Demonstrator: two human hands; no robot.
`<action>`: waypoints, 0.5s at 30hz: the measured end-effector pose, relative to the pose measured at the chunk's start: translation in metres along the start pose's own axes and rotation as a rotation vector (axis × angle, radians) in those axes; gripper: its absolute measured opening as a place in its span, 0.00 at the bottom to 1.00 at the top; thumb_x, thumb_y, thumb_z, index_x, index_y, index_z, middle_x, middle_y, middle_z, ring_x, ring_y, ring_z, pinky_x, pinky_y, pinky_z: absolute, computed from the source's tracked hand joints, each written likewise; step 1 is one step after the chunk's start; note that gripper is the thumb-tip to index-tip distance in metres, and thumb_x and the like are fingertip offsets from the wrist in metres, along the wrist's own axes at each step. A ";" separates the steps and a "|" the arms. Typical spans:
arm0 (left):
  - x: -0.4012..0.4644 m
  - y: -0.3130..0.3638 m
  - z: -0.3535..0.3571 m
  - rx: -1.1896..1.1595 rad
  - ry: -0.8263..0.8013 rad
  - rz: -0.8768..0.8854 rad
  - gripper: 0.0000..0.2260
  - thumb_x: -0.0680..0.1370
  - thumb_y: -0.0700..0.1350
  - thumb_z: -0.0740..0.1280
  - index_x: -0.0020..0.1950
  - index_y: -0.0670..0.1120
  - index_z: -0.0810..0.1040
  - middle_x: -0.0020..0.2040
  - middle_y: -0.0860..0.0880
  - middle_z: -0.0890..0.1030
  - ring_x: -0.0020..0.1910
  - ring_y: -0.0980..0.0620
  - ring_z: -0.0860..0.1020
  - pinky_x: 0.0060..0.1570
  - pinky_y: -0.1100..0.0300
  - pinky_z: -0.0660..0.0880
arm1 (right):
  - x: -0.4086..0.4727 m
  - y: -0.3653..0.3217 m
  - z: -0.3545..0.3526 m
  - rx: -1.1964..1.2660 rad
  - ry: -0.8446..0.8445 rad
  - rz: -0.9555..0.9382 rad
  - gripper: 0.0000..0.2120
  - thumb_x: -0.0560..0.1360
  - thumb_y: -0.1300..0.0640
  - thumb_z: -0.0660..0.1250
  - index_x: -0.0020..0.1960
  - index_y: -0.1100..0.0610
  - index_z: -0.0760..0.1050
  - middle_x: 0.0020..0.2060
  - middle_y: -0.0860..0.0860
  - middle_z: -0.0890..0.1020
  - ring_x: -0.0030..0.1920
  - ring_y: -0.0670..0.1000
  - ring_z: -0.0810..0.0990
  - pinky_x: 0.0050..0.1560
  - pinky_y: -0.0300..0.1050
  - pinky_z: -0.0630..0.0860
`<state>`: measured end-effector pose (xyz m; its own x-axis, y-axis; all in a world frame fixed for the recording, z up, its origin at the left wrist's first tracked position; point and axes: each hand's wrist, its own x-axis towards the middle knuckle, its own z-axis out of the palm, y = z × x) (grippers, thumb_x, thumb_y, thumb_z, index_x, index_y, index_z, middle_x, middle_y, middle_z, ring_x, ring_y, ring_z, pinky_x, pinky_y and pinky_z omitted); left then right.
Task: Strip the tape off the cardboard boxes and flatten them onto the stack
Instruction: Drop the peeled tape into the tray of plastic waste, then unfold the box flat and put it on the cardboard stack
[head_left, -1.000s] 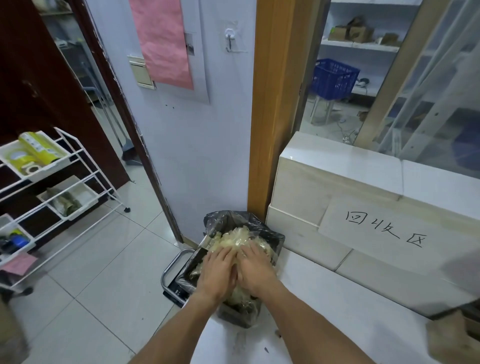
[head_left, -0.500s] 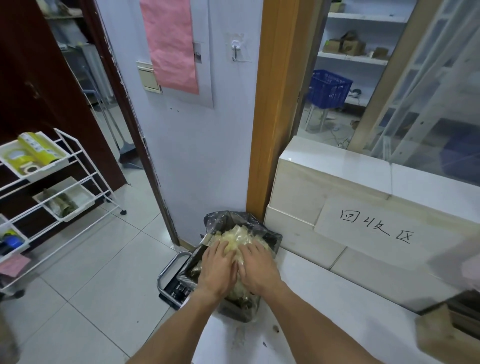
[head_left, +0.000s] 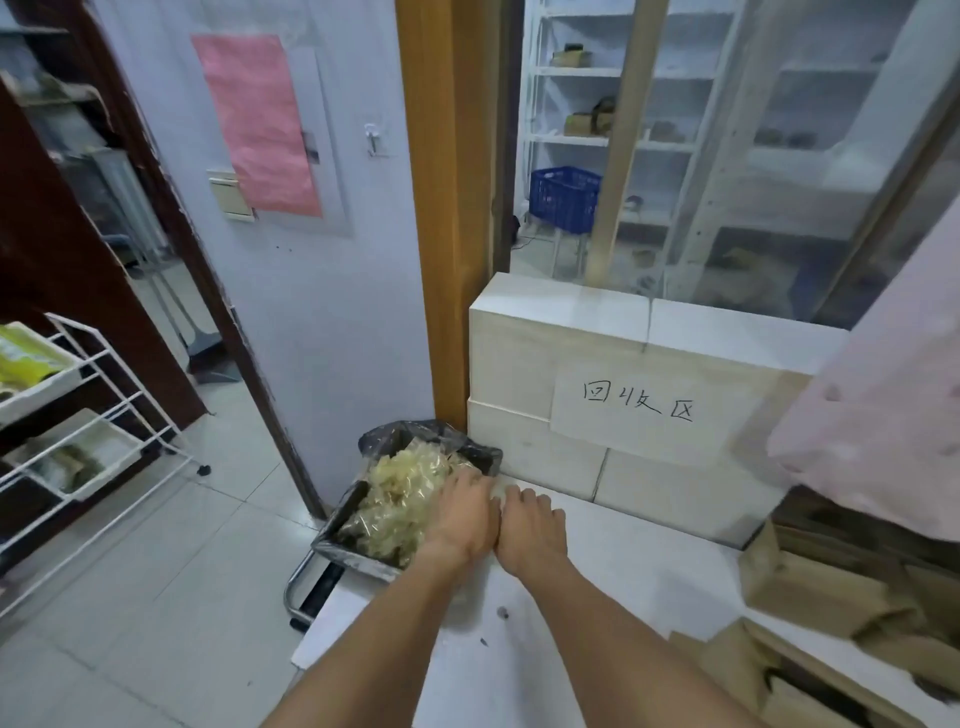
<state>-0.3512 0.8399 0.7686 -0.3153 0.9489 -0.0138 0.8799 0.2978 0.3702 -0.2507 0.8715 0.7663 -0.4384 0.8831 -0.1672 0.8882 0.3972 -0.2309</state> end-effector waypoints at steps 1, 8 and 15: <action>-0.004 0.015 0.004 -0.010 -0.012 -0.019 0.14 0.81 0.46 0.58 0.63 0.47 0.78 0.66 0.48 0.74 0.67 0.46 0.71 0.67 0.50 0.67 | -0.007 0.013 -0.002 -0.002 0.017 0.025 0.15 0.82 0.52 0.54 0.67 0.55 0.66 0.62 0.54 0.74 0.63 0.57 0.71 0.60 0.52 0.66; -0.041 0.141 0.053 -0.098 -0.111 -0.057 0.18 0.82 0.48 0.59 0.71 0.46 0.73 0.70 0.46 0.73 0.67 0.45 0.72 0.67 0.51 0.69 | -0.064 0.139 -0.018 0.034 0.049 0.194 0.19 0.83 0.47 0.52 0.67 0.56 0.67 0.62 0.55 0.75 0.63 0.57 0.71 0.60 0.52 0.66; -0.089 0.260 0.127 -0.187 -0.272 -0.070 0.18 0.82 0.46 0.58 0.72 0.45 0.72 0.71 0.44 0.71 0.68 0.44 0.72 0.68 0.49 0.69 | -0.125 0.267 -0.020 0.070 0.016 0.365 0.21 0.82 0.44 0.55 0.69 0.55 0.67 0.65 0.55 0.73 0.67 0.58 0.69 0.65 0.54 0.64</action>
<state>-0.0488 0.8467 0.7478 -0.2437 0.9276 -0.2832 0.7711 0.3624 0.5235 0.0444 0.8718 0.7450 -0.0915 0.9674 -0.2360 0.9738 0.0374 -0.2242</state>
